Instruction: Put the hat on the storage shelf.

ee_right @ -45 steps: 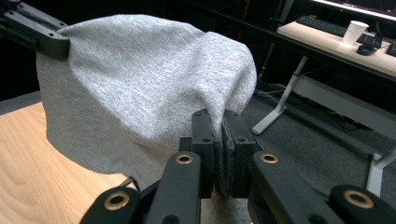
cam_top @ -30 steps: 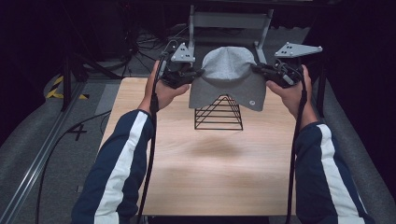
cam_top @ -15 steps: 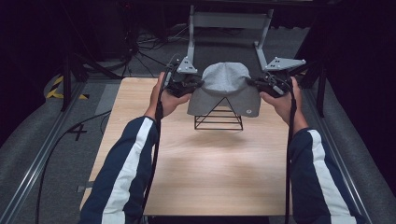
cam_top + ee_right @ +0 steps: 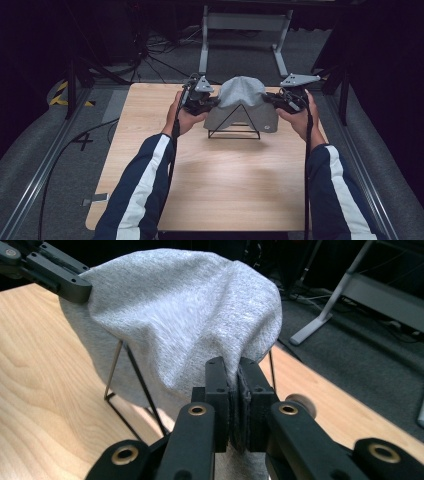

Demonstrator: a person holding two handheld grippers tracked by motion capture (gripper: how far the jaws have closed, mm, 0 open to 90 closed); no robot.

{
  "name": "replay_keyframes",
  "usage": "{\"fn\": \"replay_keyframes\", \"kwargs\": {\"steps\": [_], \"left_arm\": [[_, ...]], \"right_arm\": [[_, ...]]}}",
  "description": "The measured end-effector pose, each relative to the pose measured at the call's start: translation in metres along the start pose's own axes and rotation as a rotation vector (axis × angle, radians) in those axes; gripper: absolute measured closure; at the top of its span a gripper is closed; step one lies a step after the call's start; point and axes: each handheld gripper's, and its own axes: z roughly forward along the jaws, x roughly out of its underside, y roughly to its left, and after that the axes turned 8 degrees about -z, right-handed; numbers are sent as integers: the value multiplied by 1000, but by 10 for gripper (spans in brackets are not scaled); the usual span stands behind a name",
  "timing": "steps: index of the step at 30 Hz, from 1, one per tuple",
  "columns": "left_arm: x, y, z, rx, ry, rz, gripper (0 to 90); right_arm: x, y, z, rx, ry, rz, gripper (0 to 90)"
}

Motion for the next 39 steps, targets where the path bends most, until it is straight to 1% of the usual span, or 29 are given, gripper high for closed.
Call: {"fn": "replay_keyframes", "kwargs": {"steps": [1, 2, 4, 5, 8, 9, 10, 11, 12, 13, 14, 18, 20, 22, 23, 27, 32, 34, 35, 36, 37, 39], "left_arm": [[2, 0, 1, 5, 2, -3, 855], [5, 0, 2, 6, 11, -5, 855], [9, 0, 5, -4, 15, 1, 855], [13, 0, 8, -2, 30, 3, 855], [16, 0, 10, -11, 35, 5, 855], [18, 0, 11, -8, 42, 1, 855], [20, 0, 12, -14, 53, 7, 855], [23, 0, 15, -16, 64, 10, 855], [23, 0, 15, -16, 64, 10, 855], [25, 0, 17, -14, 68, 4, 855], [29, 0, 20, -16, 81, 6, 856], [33, 0, 24, -20, 93, 5, 856], [37, 0, 29, -24, 106, 6, 856], [42, 1, 35, -25, 112, -6, 856], [43, 1, 36, -24, 121, -4, 856], [49, 0, 42, -20, 135, -11, 857], [55, -1, 47, -23, 133, -21, 857], [56, -1, 47, -18, 126, -27, 857], [55, -1, 45, -27, 121, -23, 857], [55, -1, 45, -27, 121, -23, 854], [55, -1, 41, -33, 103, -31, 853], [54, 0, 35, -47, 96, -30, 847]], "right_arm": [[6, 3, 4, -8, 9, 1, 854], [6, 3, 4, -8, 9, 1, 854], [13, 6, 8, -19, 21, 3, 854], [18, 8, 12, -25, 31, 4, 854], [24, 11, 18, -32, 48, 6, 853], [27, 12, 21, -36, 58, 8, 853], [27, 12, 21, -36, 58, 8, 853], [31, 15, 25, -40, 70, 10, 853], [31, 15, 25, -40, 70, 10, 853], [35, 17, 29, -44, 79, 7, 853], [36, 18, 31, -47, 86, 9, 854], [41, 20, 37, -53, 103, 8, 853], [44, 22, 41, -55, 117, 9, 853], [48, 24, 47, -54, 141, 8, 853], [50, 24, 49, -53, 146, 8, 853], [55, 24, 53, -52, 150, 30, 853], [59, 23, 55, -51, 142, 47, 851], [60, 23, 55, -48, 141, 43, 850], [59, 23, 54, -47, 140, 45, 848], [59, 23, 54, -47, 140, 45, 848], [58, 23, 51, -39, 138, 41, 839], [57, 23, 47, -30, 134, 43, 827]]}}
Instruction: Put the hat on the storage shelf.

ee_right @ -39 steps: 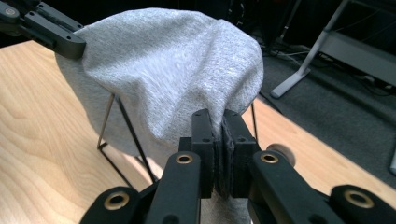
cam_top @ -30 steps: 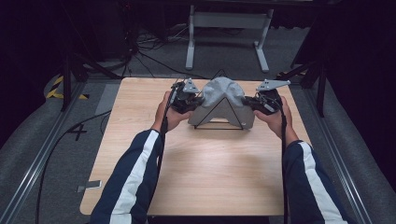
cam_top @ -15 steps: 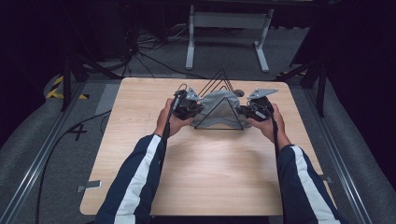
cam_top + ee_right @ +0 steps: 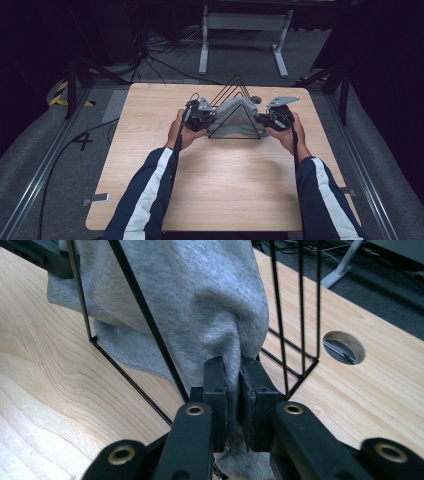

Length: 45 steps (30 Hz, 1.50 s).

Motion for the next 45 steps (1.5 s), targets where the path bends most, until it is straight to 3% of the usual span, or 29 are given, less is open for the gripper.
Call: {"fn": "replay_keyframes", "kwargs": {"steps": [12, 22, 33, 37, 45], "left_arm": [[9, 6, -47, -46, -7, 27, 806], [25, 6, -87, -41, 26, 74, 798], [53, 4, -108, -32, 89, 107, 758], [68, 3, -109, -24, 145, 127, 721], [94, 2, -114, -30, 177, 102, 619]], "right_arm": [[-5, 1, -31, 16, -25, -16, 809], [0, 9, -54, 18, -24, -54, 803], [20, 18, -75, 15, -6, -79, 773], [32, 22, -81, -1, 5, -77, 736], [54, 30, -84, -1, 44, -84, 646]]}}
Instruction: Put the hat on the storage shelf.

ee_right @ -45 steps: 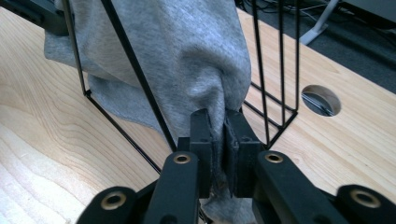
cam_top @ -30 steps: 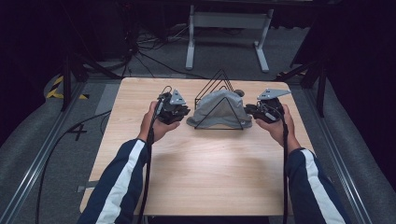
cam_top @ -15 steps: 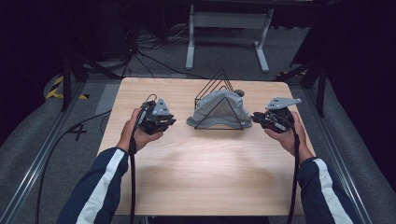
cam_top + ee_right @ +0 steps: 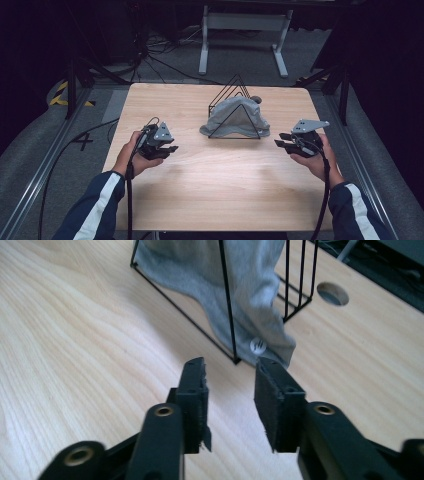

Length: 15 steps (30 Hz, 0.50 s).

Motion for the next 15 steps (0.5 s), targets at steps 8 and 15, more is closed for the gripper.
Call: {"fn": "replay_keyframes", "kwargs": {"steps": [8, 15], "left_arm": [[34, -6, 1, 0, 44, -17, 512], [60, -11, 6, 4, 66, -48, 384]], "right_arm": [[28, 9, -2, 1, 32, 25, 526], [53, 15, -5, 30, 37, 43, 450]]}}
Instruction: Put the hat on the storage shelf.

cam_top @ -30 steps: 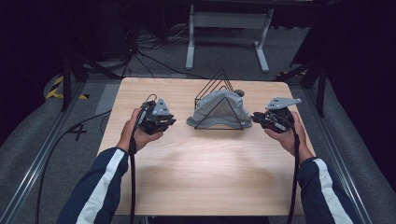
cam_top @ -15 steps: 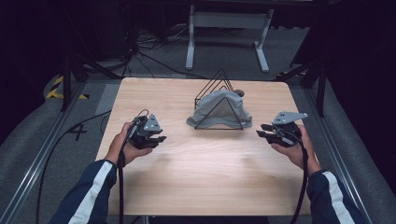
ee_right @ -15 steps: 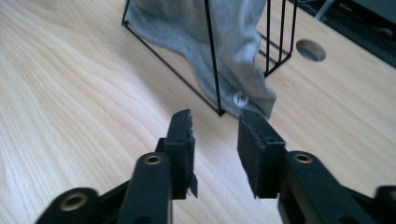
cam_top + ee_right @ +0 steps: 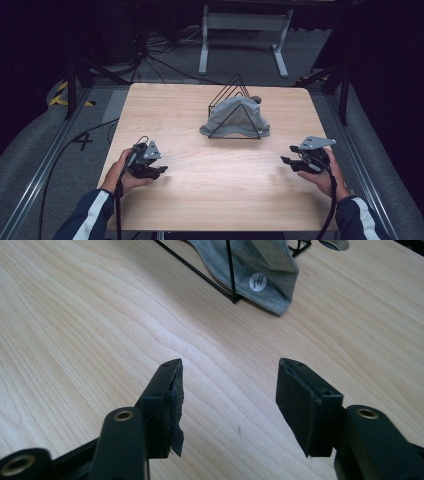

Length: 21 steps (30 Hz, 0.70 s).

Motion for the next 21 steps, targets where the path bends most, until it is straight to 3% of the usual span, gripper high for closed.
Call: {"fn": "replay_keyframes", "kwargs": {"steps": [2, 8, 11, 18, 21], "left_arm": [[12, -2, 2, 16, -13, -13, 363], [29, -2, 4, 30, -15, -36, 298], [40, -2, 1, 60, -45, -51, 263], [56, 1, -2, 72, -86, -94, 219], [66, 2, -2, 79, -131, -158, 196]], "right_arm": [[10, 0, -2, -5, -17, 38, 426], [29, 0, -2, 3, -3, 62, 395], [41, 2, -3, -5, 10, 76, 382], [66, 9, -9, -30, 7, 118, 373], [85, 18, -13, -39, 16, 155, 328]]}}
